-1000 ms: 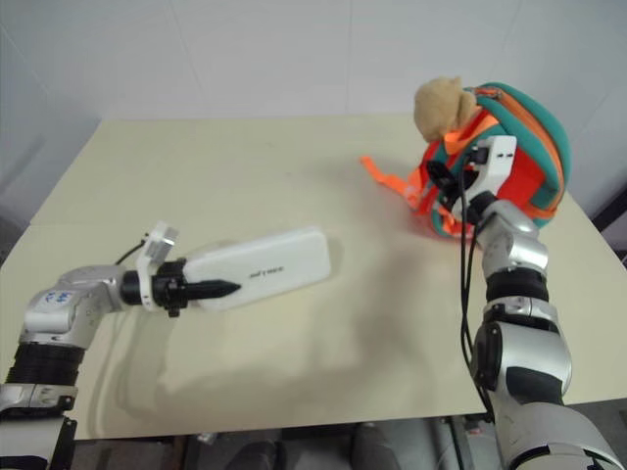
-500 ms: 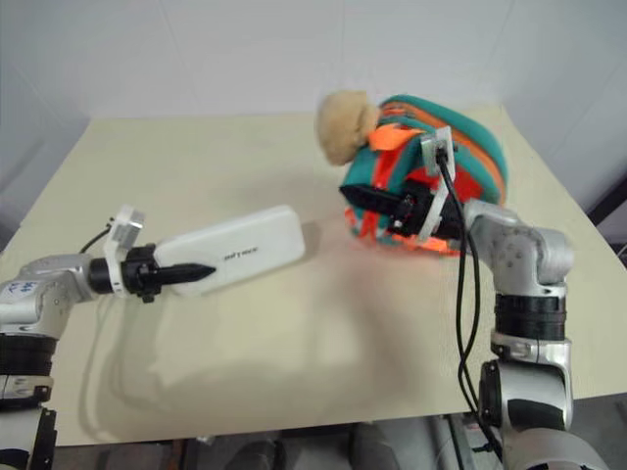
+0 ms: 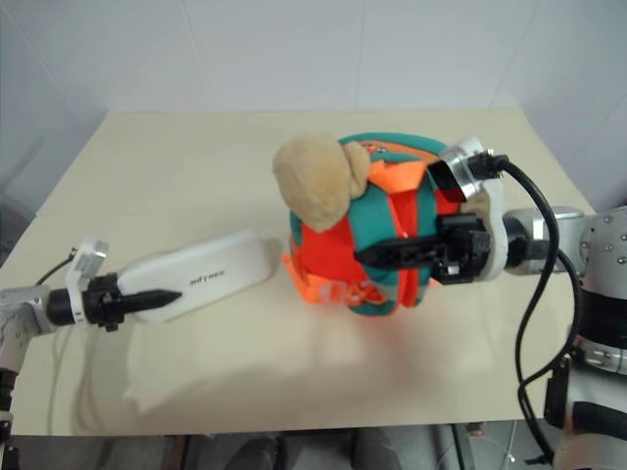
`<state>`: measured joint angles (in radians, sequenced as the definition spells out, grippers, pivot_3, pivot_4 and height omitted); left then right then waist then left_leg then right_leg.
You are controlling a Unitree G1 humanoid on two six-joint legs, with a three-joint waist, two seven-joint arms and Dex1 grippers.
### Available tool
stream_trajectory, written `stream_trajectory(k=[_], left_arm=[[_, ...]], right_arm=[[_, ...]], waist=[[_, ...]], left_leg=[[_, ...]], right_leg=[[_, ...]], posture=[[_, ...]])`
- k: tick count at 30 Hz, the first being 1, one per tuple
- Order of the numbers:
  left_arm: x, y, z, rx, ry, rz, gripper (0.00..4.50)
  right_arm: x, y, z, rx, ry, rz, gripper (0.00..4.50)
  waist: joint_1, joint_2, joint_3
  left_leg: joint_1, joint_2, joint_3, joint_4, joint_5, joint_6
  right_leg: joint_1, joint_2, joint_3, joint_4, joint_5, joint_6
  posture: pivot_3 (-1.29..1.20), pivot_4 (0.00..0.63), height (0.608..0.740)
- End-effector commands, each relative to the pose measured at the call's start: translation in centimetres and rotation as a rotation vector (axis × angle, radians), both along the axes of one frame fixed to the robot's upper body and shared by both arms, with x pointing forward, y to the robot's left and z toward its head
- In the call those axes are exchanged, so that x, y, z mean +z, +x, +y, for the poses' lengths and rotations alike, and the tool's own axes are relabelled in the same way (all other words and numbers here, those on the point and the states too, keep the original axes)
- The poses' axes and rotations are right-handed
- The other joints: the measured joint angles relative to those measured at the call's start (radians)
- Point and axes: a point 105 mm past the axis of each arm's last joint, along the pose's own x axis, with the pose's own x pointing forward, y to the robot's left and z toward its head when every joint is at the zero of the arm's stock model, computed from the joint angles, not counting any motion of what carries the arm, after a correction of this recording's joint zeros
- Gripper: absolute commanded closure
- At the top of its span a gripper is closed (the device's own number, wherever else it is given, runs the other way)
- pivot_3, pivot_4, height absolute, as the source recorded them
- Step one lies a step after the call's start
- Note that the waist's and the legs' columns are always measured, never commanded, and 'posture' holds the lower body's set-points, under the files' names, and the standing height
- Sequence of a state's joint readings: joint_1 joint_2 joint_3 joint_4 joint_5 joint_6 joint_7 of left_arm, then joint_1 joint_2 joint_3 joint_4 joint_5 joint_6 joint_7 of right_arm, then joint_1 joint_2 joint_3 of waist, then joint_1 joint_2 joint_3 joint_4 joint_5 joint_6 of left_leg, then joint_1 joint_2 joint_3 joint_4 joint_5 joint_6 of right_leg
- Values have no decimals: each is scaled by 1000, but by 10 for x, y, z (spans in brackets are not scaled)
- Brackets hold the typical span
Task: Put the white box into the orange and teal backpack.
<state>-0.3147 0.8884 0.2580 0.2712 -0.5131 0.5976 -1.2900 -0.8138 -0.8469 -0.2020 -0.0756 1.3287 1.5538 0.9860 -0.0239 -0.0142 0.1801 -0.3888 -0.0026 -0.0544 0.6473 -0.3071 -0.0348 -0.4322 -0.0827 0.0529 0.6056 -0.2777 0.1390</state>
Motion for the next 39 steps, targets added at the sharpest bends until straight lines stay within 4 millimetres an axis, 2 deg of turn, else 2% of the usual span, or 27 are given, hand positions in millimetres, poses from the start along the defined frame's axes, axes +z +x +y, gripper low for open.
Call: stream_trajectory(k=[1,5,9,14,23,29,36,39], left_arm=[[29,-4,-4,-21,-26,-124,3251],[41,-10,-14,-38,-53,-170,3251],[64,-16,-24,-57,-86,-242,3251],[95,-26,-32,-102,-83,-328,3251],[137,-33,-44,-198,-121,-449,3251],[148,-22,-63,-305,-100,-480,3251],[152,13,-76,-315,-29,-604,3251],[156,20,-79,-329,-9,-643,3251]], right_arm=[[-9,7,-4,-24,-18,12,3966],[-18,6,9,21,-3,1,3966],[-27,4,21,53,5,-7,3966],[-42,14,21,4,-19,-8,3966],[-57,26,19,-32,-38,-9,3966],[-60,29,22,-40,-41,-16,3966],[-62,27,24,-53,-23,-25,3966],[-62,25,24,-63,-19,-27,3966]], waist=[[-1,0,0],[-3,0,0],[-6,-1,0],[-5,-1,-1],[-5,-2,-1],[-4,-2,-1],[-4,-2,-1],[-5,-3,-1]], left_leg=[[0,0,3,1,0,0],[1,0,4,2,0,0],[2,2,5,2,0,0],[2,1,6,2,0,0],[4,1,6,3,0,0],[4,1,6,4,0,0],[4,1,6,4,0,-1],[3,1,6,5,1,-1]], right_leg=[[0,0,0,0,0,0],[0,0,1,2,0,1],[0,2,2,4,0,1],[0,2,2,4,0,0],[1,3,3,5,0,0],[2,3,3,5,0,1],[2,4,2,6,0,1],[2,4,2,6,1,1]], posture=[[0,150,740],[0,150,740],[0,150,740],[0,150,740],[0,150,740],[0,150,740],[0,150,740],[0,150,740]])
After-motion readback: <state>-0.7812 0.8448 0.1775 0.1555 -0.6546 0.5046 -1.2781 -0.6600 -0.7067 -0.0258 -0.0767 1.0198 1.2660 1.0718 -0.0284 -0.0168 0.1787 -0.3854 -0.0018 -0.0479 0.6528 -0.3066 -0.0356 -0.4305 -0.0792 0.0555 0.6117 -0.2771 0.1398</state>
